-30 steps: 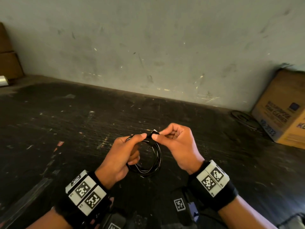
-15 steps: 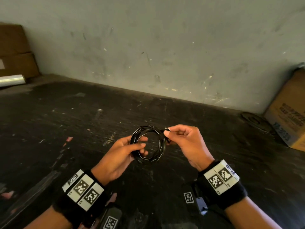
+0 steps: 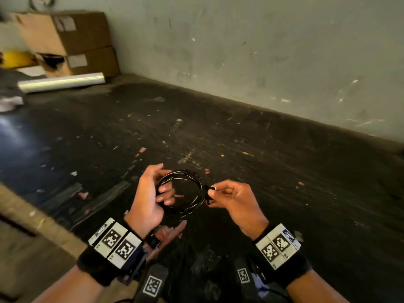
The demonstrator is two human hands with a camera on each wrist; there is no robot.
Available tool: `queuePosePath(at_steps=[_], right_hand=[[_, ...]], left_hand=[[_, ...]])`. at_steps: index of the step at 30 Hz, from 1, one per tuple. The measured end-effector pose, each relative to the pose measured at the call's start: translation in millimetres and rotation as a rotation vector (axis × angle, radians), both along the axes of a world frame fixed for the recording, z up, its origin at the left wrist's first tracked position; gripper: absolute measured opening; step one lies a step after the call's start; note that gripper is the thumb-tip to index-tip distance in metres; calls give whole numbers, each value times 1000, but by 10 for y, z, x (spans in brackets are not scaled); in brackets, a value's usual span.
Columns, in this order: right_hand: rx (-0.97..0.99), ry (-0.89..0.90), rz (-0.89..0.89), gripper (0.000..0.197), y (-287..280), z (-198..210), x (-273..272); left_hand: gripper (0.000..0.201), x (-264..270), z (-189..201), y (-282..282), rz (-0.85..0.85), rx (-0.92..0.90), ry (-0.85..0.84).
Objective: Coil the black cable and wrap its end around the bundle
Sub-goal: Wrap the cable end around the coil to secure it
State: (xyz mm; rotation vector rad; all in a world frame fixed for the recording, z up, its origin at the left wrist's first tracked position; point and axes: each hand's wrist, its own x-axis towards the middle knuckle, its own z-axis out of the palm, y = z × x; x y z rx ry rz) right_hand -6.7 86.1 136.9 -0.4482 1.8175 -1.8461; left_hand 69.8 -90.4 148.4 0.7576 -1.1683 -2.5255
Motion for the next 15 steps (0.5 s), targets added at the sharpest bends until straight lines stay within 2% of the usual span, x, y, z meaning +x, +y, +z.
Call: queuePosePath(at_steps=[4,6,9,12,15], right_hand=[[88,39,172,9,-382,-321,206],[158,80,230,10,-517,-489,250],[332,255,320,8,-714,-778,294],[522,464,429,11,-920,-998,363],[740,603,503,21,-1170,-1161,455]], left_hand=[[26,292,-278,-314,192,-312,-222],[25,443,-398,-484,217,-372,-275],[26,684,-522,-780,256,-417,-332],[26,838,-643,-1056,205,-458,-373],[23,923,-743,-1267,114,-483,-410]])
